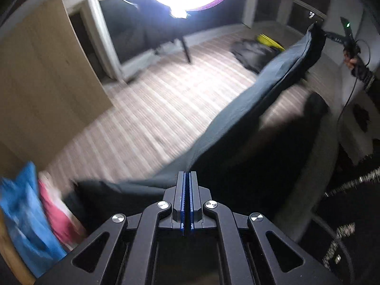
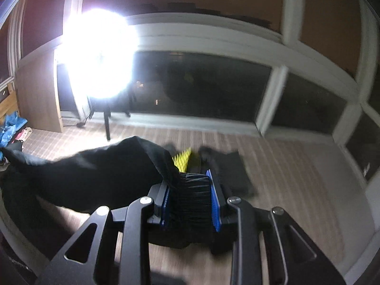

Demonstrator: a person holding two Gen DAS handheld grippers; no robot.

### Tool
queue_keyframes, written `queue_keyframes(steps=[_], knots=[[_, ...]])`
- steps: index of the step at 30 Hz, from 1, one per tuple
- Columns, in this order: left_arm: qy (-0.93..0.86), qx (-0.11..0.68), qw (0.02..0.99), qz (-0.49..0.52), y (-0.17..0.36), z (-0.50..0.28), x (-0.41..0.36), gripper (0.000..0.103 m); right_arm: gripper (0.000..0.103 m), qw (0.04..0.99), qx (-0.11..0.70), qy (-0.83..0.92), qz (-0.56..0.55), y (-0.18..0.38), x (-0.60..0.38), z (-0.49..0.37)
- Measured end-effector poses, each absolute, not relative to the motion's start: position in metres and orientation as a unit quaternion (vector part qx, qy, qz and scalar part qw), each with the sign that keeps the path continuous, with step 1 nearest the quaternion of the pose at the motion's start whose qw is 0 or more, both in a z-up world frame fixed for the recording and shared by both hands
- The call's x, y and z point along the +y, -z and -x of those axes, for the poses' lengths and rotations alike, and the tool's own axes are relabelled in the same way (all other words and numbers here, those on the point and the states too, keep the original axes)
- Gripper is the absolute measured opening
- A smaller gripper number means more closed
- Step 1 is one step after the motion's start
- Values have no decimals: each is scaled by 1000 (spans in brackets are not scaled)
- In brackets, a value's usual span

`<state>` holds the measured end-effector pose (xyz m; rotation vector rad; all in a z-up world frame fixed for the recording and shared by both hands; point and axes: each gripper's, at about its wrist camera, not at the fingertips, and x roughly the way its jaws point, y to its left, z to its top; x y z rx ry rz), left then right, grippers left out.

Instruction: Fold clothes

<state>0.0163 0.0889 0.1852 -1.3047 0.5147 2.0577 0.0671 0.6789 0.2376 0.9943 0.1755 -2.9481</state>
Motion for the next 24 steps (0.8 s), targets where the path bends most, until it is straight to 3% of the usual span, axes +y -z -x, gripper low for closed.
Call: queue_keyframes(steps=[7,10,14,18,24], knots=[[-697,167,341,608,-72,-115,97,2,27,-47,21,912,-406,-97,687,-169],[-688,168,343,618,-59,-130,101,5,28,-67,73,876,-472,-53,689,-191],[-718,146,316,603,-82,-136,82,12,49,-77,102,854,-505,-59,700,-199],[-764,110,254,582,-112,-145,32,12,53,-70,111,860,-492,-96,703,-194],[-810,87,157,559,-129,-166,-44,30,53,-12,112,890,-441,-165,648,-160]])
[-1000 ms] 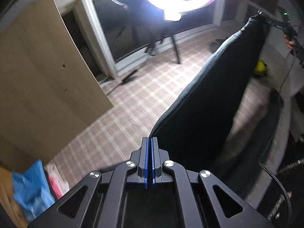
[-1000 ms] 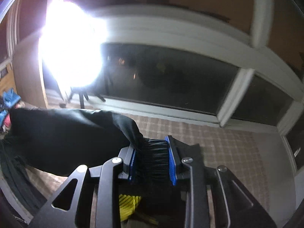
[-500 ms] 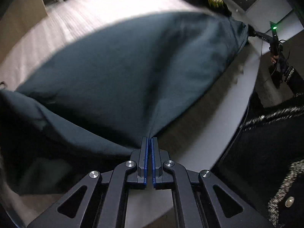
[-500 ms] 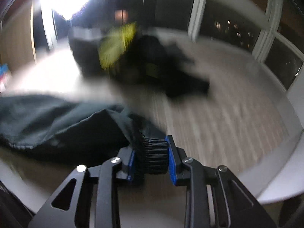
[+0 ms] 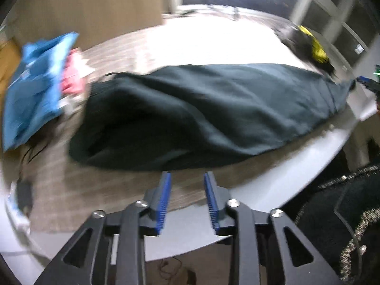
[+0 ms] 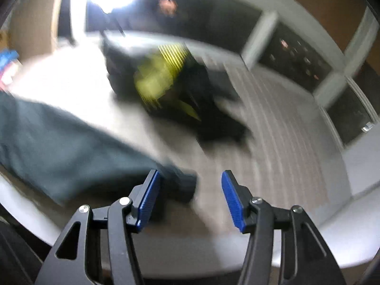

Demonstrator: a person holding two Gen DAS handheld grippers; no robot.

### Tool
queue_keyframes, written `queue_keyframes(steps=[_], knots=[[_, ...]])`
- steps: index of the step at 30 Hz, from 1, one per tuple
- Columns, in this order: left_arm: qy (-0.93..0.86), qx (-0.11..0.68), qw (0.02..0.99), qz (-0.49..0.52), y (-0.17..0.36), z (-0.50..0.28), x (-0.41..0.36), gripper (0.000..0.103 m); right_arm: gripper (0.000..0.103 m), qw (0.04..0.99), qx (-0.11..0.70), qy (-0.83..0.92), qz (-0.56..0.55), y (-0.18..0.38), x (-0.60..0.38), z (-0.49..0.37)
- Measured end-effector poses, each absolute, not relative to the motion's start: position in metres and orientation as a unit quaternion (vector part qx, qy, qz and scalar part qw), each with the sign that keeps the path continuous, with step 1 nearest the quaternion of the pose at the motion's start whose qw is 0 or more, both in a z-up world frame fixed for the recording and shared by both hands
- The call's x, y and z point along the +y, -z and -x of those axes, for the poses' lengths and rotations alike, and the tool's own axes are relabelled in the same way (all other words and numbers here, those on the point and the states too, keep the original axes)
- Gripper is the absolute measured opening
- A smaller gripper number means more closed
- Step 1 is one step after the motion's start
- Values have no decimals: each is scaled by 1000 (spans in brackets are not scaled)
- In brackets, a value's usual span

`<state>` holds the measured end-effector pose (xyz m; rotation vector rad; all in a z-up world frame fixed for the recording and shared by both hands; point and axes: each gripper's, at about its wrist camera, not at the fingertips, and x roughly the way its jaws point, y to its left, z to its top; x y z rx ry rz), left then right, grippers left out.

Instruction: Fold clothes

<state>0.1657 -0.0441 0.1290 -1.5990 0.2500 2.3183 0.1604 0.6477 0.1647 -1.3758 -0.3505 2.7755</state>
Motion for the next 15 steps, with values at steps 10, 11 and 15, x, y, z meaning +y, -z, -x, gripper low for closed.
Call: queue_keyframes(steps=[10,11,15], knots=[[-845,12,87,528,-88,-106,-166,32,53,-299,-97,-849,425,-177,316,-88],[-846,1,85,527,-83,-99,-178,32,53,-328,-105,-835,429,-167,268,-89],[-841,-59,95,529,-56,-69,-213,32,53,-414,-146,-788,432,-132,104,-101]])
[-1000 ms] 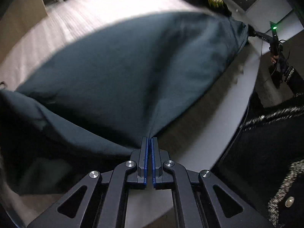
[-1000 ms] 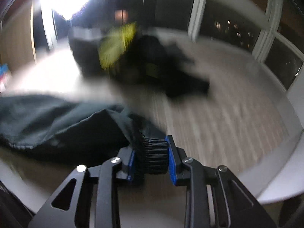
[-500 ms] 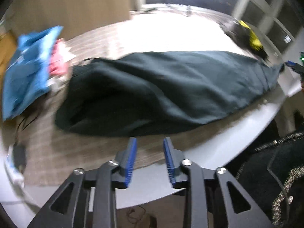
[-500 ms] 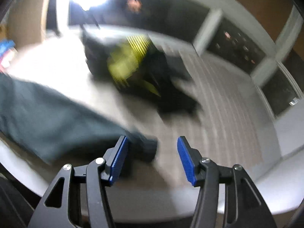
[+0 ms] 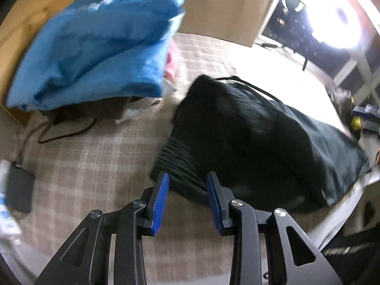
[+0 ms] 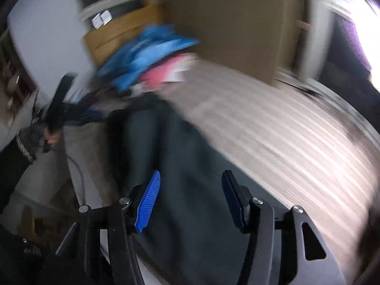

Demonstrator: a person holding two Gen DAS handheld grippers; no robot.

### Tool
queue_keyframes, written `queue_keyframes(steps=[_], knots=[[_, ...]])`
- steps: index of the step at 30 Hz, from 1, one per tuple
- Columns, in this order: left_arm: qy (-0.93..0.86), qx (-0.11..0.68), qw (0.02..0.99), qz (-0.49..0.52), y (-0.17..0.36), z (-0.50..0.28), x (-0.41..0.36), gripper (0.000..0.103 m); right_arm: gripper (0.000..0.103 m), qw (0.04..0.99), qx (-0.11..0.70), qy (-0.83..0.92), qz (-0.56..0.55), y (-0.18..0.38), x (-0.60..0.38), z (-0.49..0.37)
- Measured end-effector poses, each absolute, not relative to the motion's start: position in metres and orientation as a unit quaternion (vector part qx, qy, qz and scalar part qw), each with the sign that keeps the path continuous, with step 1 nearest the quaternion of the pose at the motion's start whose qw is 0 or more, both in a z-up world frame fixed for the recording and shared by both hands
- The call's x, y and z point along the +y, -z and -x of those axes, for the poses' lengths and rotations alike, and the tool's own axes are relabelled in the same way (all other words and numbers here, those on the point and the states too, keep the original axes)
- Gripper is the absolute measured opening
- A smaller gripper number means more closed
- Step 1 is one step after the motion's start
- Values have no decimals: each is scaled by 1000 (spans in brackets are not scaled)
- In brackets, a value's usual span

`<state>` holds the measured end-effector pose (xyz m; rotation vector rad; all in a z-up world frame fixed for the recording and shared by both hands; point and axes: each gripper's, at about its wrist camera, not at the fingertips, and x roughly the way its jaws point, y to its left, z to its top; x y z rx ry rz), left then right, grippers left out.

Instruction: Fold clothes

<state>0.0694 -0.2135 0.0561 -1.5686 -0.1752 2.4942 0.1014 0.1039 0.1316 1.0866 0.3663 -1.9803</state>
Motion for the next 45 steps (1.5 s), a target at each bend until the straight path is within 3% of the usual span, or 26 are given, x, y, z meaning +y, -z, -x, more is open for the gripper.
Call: queue_keyframes(steps=[6,9,11,13,14,16,19,23,29,36,45], knots=[[-830,-55,146,536,-33,-54,-214,32,54,431,168,744,-482,-83,-40,-102],[-829,-36,167,532,-33,-59,-211,21,54,391,227,745,-490,-58,-73,-103],[-831,-27,166,530,-35,-63,-213,20,53,368,264,743,-494,-39,-85,-100],[-838,-31,168,519,-43,-70,-219,20,13,383,223,724,-528,-31,-80,-86],[-841,-35,167,513,-47,-74,-223,20,7,388,192,715,-549,-30,-74,-78],[-845,-34,170,506,-53,-80,-226,20,7,400,112,706,-574,-37,-57,-58],[-850,-23,185,493,-65,-89,-224,21,7,427,-80,675,-596,-55,-12,-23],[-848,-20,221,482,-71,-77,-212,24,7,429,-191,654,-593,-66,19,4],[-836,-7,272,476,-66,-62,-176,27,7,449,-247,618,-596,-68,20,9],[-821,7,271,502,-43,-46,-168,28,7,464,-246,617,-587,-78,18,26],[-842,-67,243,476,-59,-58,-215,29,7,487,-246,576,-609,-49,-37,2]])
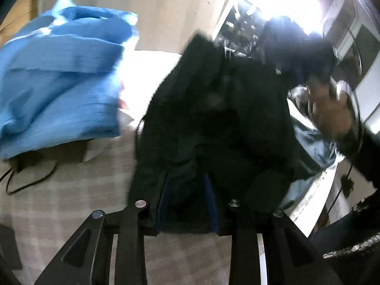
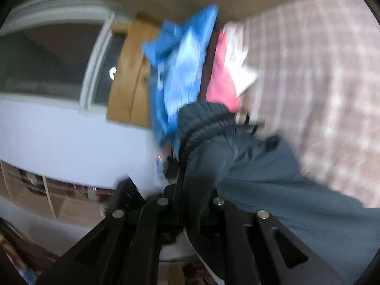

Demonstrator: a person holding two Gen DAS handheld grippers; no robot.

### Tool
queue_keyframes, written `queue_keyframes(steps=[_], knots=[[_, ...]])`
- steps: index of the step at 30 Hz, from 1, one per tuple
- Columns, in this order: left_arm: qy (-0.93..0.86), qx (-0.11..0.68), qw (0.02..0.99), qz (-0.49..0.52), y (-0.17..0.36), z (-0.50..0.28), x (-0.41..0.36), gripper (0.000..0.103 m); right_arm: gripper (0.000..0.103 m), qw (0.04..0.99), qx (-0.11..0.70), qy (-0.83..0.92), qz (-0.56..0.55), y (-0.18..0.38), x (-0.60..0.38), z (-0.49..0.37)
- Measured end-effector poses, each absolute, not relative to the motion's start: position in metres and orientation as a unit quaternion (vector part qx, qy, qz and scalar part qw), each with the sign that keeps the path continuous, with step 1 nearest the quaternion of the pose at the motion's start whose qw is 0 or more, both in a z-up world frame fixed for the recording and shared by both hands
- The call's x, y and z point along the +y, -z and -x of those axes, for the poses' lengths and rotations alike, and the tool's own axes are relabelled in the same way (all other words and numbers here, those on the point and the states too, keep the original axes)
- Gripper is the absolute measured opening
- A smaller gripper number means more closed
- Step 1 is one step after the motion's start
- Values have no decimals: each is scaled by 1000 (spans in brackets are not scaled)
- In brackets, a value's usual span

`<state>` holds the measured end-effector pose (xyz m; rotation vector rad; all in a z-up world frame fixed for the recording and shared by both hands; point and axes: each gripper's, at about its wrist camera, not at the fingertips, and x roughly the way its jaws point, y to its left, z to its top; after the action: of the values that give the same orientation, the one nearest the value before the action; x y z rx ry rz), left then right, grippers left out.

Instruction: Fold clothes

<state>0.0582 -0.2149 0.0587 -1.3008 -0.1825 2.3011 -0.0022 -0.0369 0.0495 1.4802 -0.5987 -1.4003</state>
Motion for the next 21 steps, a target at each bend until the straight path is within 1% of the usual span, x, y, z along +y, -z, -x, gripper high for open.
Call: queue_keyframes(steps=[1,2,3,5,6,7,8,9,10,11,13,17,19,21], knots=[[-842,-74,237,478,-58,-60,-222,31,7,496,-228,565,-618,-41,-53,-12],[-841,-75,231,484,-56,-62,-226,31,12,497,-197,554,-639,-33,-67,-25],[-839,-69,224,491,-53,-64,-229,31,14,496,-166,541,-658,-25,-81,-38],[-834,-60,221,502,-49,-67,-230,31,14,479,-113,530,-691,-21,-87,-57],[-832,-57,227,504,-49,-68,-228,31,15,478,-114,541,-683,-28,-76,-58],[-832,-53,232,502,-50,-70,-227,32,20,476,-115,552,-675,-35,-66,-60],[-832,-48,239,497,-54,-70,-226,33,32,474,-114,575,-657,-49,-46,-62],[-834,-44,246,492,-57,-70,-224,37,47,467,-106,599,-641,-60,-29,-64],[-836,-44,250,487,-61,-74,-224,40,53,456,-85,625,-627,-68,-11,-69],[-836,-44,255,483,-61,-78,-224,41,56,445,-64,650,-613,-77,7,-74],[-835,-38,263,481,-63,-77,-230,43,56,423,-19,668,-612,-77,32,-88],[-836,-10,257,485,-65,-62,-235,44,56,368,100,685,-621,-52,57,-123],[-835,-6,256,487,-66,-59,-242,51,56,368,158,680,-614,-42,52,-143],[-827,-8,270,492,-65,-52,-245,54,56,378,204,674,-602,-35,42,-162]])
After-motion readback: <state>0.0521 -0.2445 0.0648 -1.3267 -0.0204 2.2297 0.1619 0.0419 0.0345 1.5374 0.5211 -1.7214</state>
